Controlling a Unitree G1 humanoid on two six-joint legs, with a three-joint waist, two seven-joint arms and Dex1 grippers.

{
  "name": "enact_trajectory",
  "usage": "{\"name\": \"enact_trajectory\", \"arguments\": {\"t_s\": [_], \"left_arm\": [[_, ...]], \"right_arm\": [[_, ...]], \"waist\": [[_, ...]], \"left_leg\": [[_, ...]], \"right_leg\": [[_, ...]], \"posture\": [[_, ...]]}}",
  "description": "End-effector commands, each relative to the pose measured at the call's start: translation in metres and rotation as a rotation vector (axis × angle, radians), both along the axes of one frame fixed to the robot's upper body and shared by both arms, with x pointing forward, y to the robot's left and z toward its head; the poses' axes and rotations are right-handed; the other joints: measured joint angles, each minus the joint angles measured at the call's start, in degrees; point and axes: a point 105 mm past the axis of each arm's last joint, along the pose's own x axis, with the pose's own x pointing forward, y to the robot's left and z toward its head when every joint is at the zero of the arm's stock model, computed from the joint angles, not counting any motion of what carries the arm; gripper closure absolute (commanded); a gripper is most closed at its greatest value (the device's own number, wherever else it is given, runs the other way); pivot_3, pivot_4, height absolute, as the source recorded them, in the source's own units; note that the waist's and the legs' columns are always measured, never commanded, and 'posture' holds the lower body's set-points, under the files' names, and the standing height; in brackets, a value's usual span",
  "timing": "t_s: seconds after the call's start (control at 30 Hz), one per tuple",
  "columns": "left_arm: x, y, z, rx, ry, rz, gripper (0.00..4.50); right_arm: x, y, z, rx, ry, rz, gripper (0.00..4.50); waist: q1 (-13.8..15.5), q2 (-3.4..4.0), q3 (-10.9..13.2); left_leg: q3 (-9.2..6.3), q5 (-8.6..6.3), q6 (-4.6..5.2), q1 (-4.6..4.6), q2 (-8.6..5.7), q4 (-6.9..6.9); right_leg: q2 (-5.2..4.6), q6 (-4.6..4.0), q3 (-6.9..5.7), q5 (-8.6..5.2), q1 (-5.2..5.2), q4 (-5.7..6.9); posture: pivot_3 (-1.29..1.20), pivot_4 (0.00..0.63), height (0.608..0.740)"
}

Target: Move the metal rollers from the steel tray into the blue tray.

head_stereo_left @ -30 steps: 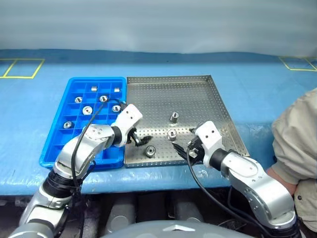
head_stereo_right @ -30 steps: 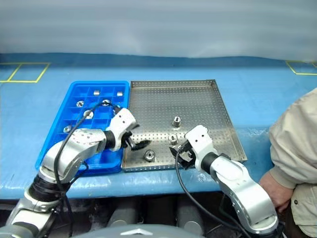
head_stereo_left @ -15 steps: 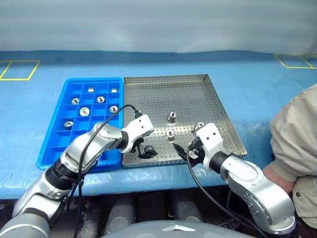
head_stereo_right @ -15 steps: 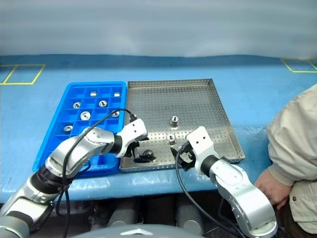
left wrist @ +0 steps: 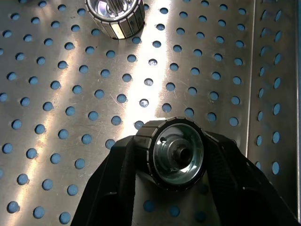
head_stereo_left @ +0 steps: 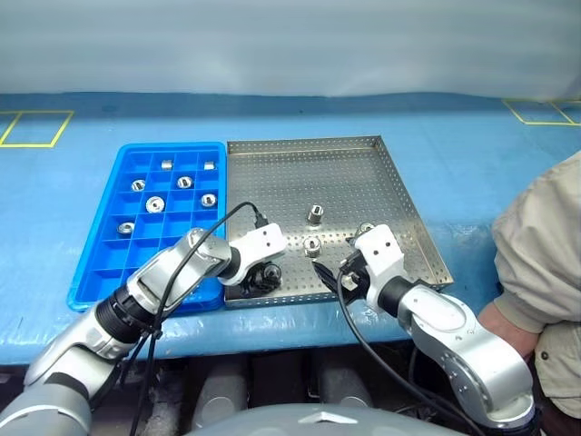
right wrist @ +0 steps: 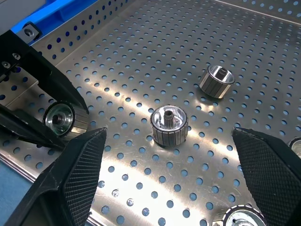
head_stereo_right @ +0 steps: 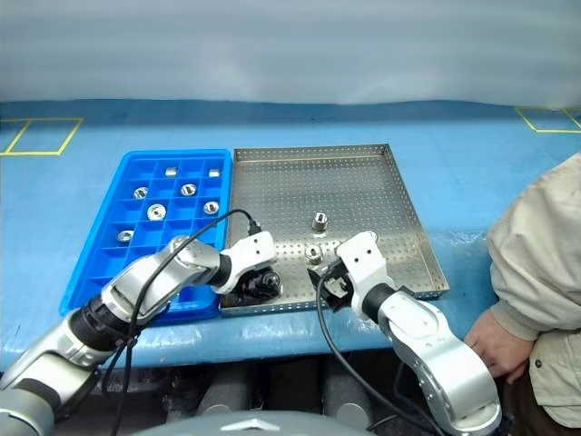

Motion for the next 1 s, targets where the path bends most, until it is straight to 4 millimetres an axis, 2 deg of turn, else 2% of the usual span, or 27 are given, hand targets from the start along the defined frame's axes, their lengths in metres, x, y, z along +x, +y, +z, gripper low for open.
{"name": "enact_trajectory", "arguments": {"t_s": [0.03, 0.1, 0.17, 0.23, 0.3, 0.47, 0.53, 0.7, 0.97, 1.0], "left_arm": [[0.024, 0.008, 0.028, -0.084, -0.135, 0.173, 2.65], [0.033, 0.016, 0.035, -0.128, -0.17, 0.288, 2.65], [0.046, 0.028, 0.053, -0.212, -0.266, 0.468, 2.65], [0.058, 0.052, 0.069, -0.264, -0.404, 0.702, 2.65], [0.062, 0.073, 0.077, -0.262, -0.5, 0.87, 2.65], [0.043, 0.13, 0.082, -0.17, -0.687, 1.225, 2.65], [0.033, 0.141, 0.077, -0.137, -0.694, 1.303, 2.65], [0.01, 0.151, 0.055, -0.087, -0.625, 1.404, 2.65], [0.0, 0.141, 0.026, -0.053, -0.484, 1.401, 2.65], [-0.001, 0.141, 0.024, -0.048, -0.473, 1.403, 2.3]], "right_arm": [[0.002, 0.011, 0.012, 0.014, -0.056, 0.053, 0.0], [0.002, 0.015, 0.013, 0.013, -0.063, 0.081, 0.0], [0.003, 0.024, 0.016, 0.019, -0.072, 0.127, 0.0], [0.005, 0.035, 0.019, 0.029, -0.083, 0.176, 0.0], [0.008, 0.043, 0.021, 0.035, -0.091, 0.21, 0.0], [0.01, 0.069, 0.026, 0.046, -0.111, 0.351, 0.0], [0.01, 0.076, 0.027, 0.051, -0.115, 0.391, 0.0], [0.01, 0.088, 0.028, 0.058, -0.123, 0.458, 0.0], [0.01, 0.091, 0.028, 0.06, -0.126, 0.482, 0.0], [0.01, 0.091, 0.028, 0.06, -0.126, 0.481, 0.0]], "waist": [[0.0, 0.0, 0.0], [0.1, -0.01, 0.0], [0.1, -0.01, 0.0], [0.1, -0.03, 0.1], [0.2, -0.07, 0.1], [0.4, -0.08, 0.1], [1.2, -0.09, 0.1], [3.3, -0.12, 0.1], [4.2, -0.11, 0.1], [4.2, -0.1, 0.1]], "left_leg": [[0.0, 0.0, 0.0, 0.0, 0.0, 0.0], [0.0, 0.0, 0.0, -0.01, 0.0, 0.01], [-0.02, 0.0, 0.0, 0.0, 0.0, 0.0], [-0.01, 0.0, 0.0, 0.0, 0.01, 0.0], [-0.04, 0.01, 0.0, -0.02, -0.01, 0.02], [-0.04, 0.01, 0.0, 0.03, -0.02, -0.02], [-0.07, 0.01, 0.0, 0.02, -0.03, -0.02], [-0.12, 0.0, 0.0, -0.01, -0.06, 0.0], [-0.13, 0.04, 0.06, -0.01, -0.07, 0.05], [-0.13, 0.04, 0.06, 0.0, -0.07, 0.04]], "right_leg": [[0.0, 0.0, 0.0, 0.0, 0.0, 0.0], [0.0, 0.03, 0.0, 0.01, -0.01, 0.01], [0.01, 0.04, -0.01, 0.02, 0.01, 0.0], [0.02, 0.11, 0.03, 0.07, 0.0, -0.01], [0.02, 0.3, 0.01, 0.18, 0.02, -0.01], [0.01, 0.34, 0.01, 0.23, 0.06, -0.02], [-0.01, 0.34, -0.01, 0.24, 0.06, -0.02], [-0.07, 0.25, -0.09, 0.2, 0.1, -0.06], [-0.15, 0.19, -0.14, 0.17, 0.15, -0.11], [-0.15, 0.18, -0.14, 0.16, 0.15, -0.11]], "posture": [[-0.02, 0.15, 0.74], [-0.02, 0.15, 0.74], [0.0, 0.15, 0.74], [0.02, 0.15, 0.74], [0.04, 0.15, 0.74], [0.11, 0.15, 0.74], [0.13, 0.15, 0.74], [0.17, 0.15, 0.74], [0.17, 0.15, 0.74], [0.17, 0.15, 0.74]]}}
